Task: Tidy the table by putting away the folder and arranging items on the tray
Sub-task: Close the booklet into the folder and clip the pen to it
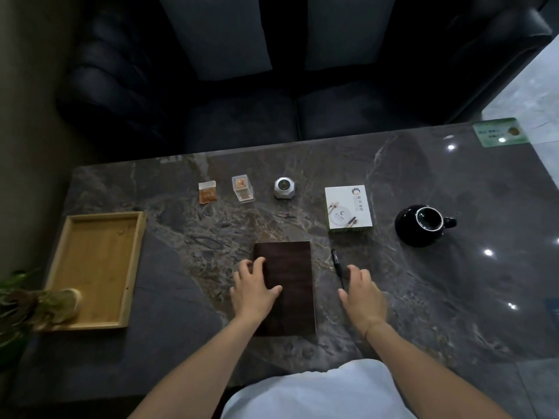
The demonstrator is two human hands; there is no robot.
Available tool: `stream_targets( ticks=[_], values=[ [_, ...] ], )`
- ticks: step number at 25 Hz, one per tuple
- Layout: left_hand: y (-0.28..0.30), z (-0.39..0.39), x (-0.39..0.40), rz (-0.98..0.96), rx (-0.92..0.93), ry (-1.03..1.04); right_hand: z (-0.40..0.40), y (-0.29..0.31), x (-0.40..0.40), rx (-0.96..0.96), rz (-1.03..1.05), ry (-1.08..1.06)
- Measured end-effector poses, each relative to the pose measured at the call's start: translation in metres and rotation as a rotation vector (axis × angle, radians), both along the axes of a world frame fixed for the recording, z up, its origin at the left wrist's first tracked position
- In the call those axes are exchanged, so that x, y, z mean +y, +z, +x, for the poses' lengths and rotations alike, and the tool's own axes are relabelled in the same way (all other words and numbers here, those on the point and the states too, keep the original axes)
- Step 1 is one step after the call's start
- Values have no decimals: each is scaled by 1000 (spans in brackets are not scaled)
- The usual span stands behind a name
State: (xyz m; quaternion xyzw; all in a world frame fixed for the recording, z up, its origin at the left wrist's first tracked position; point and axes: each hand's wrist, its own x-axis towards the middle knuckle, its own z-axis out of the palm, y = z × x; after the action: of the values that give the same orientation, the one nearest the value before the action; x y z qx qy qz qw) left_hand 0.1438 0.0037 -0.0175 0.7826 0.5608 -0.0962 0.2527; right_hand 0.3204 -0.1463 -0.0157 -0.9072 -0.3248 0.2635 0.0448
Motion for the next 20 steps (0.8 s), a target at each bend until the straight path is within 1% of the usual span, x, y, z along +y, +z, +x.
stream_targets(
  ticks=[2,4,8,10,12,14,17,19,20],
  values=[
    [2,0,4,-101,0,126,-3,-2,11,33,-22,-6],
    [2,5,6,-165,-17,195,-10,-5,19,83,-1,-47],
    [-3,15,9,-239,-18,322,-25,-8,40,251,77,-244],
    [-6,15,12,-278,-57,365,-32,-10,50,316,81,-328],
    [-9,13,16,-350,-121,405,-37,-13,57,356,110,-388],
    [-7,12,19,-457,-214,492,-38,-17,60,386,151,-426],
    [2,11,22,-621,-439,653,-36,-24,59,409,213,-427],
    [10,8,21,-715,-553,656,-33,-28,55,471,292,-453],
    [14,6,20,-757,-605,638,-32,-28,52,532,342,-478]
  ],
)
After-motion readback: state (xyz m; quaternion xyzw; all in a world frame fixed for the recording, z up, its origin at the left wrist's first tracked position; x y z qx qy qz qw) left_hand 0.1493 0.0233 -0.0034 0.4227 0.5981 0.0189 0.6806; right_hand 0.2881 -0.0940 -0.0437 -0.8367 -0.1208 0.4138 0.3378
